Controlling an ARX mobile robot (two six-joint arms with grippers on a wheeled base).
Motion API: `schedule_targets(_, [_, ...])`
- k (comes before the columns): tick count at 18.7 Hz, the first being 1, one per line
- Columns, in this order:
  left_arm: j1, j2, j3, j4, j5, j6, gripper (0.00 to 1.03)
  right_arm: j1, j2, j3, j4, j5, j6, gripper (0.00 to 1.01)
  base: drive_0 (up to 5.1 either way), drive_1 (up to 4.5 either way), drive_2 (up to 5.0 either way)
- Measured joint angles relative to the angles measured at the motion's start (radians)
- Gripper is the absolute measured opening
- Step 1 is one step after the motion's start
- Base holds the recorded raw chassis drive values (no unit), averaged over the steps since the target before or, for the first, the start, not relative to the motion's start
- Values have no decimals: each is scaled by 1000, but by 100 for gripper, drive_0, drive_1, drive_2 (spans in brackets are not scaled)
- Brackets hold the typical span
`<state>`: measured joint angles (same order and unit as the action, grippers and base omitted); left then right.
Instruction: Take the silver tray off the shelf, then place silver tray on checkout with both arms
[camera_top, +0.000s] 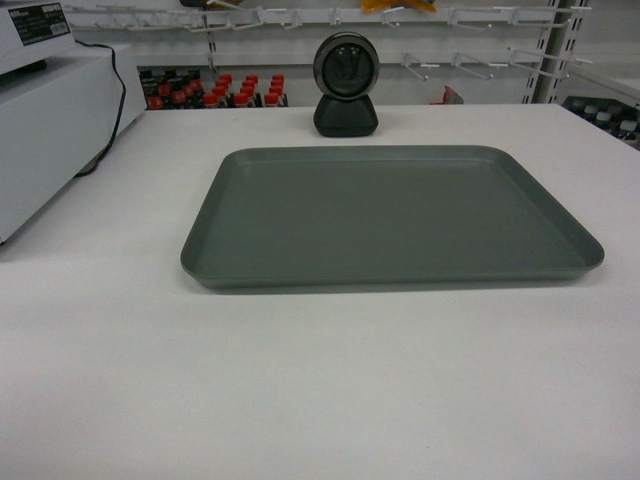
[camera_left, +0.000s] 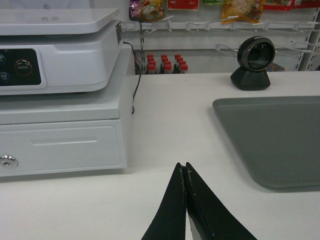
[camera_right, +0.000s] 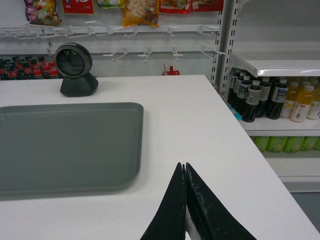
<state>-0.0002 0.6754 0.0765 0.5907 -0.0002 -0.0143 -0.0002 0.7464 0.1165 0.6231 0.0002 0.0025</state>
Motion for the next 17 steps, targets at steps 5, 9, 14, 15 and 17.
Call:
schedule_targets(5, [0,-113,-59,-20,0,0,2,0,-139,-56,-85,0,0,2,0,0,0])
schedule_targets(9, [0,-216,-68,-138,0,0,2,0,-220,-98,-84,0,0,2,0,0,0])
schedule_targets(14, [0,-352,-68,-266,0,0,2,0,-359,-105,-238,0,0,2,0,0,0])
schedule_targets(15, [0,-369,-68,-280,0,0,2,0,-375,-105,-254,0,0,2,0,0,0])
schedule_targets(17, [0,-401,-68,-318,0,0,2,0,-421,-105,-296,0,0,2,0,0,0])
